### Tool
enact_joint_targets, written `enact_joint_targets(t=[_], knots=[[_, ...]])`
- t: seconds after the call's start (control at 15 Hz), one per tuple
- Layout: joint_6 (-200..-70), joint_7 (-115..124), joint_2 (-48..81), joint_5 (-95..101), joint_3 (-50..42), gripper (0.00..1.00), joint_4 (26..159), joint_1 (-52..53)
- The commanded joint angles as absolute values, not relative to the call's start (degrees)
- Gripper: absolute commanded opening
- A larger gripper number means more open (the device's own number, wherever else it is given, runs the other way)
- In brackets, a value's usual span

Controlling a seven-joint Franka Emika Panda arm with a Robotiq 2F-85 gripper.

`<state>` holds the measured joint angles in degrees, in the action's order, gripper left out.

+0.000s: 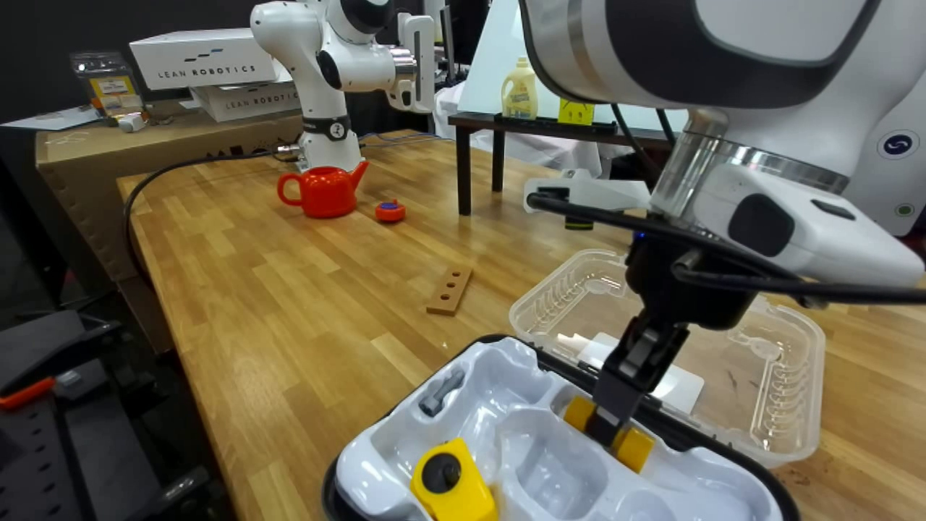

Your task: Remove the yellow object from the top middle of the box and put it on the table

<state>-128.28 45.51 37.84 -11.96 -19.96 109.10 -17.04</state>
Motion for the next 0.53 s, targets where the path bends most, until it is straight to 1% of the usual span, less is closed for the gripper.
enact_joint_targets(t=[0.0,0.47], knots=[[-126.9,45.7,37.2,-11.5,-20.3,0.04,108.7,-16.7],[-128.5,44.3,32.3,-11.2,-20.2,0.04,111.2,-16.2]])
